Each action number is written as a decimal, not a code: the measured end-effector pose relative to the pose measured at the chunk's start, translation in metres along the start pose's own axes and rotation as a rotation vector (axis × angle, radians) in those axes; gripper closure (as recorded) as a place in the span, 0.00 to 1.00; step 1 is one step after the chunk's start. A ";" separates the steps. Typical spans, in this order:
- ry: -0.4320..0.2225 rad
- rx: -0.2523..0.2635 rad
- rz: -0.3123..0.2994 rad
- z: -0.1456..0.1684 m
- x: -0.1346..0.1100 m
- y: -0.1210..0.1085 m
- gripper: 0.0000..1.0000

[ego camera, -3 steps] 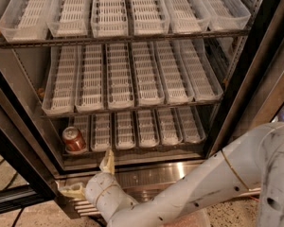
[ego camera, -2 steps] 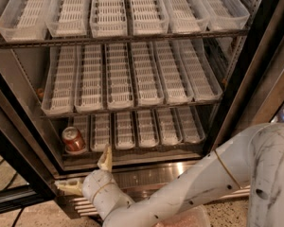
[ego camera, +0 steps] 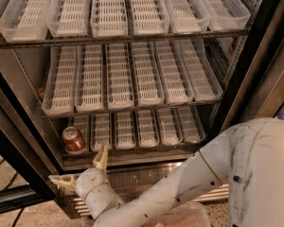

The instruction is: Pick coke can from bottom shelf of fridge

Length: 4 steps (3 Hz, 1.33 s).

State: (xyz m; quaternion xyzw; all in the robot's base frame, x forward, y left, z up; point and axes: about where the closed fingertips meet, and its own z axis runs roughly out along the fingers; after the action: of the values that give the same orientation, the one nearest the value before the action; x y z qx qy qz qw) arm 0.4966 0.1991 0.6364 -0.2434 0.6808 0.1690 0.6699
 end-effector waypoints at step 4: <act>-0.013 0.024 0.017 0.006 0.005 0.000 0.00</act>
Offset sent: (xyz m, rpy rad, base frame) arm 0.0000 0.0000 0.0000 0.0000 0.0000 0.0000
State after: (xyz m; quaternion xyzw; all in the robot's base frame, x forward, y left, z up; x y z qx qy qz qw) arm 0.5021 0.2018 0.6313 -0.2286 0.6805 0.1680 0.6756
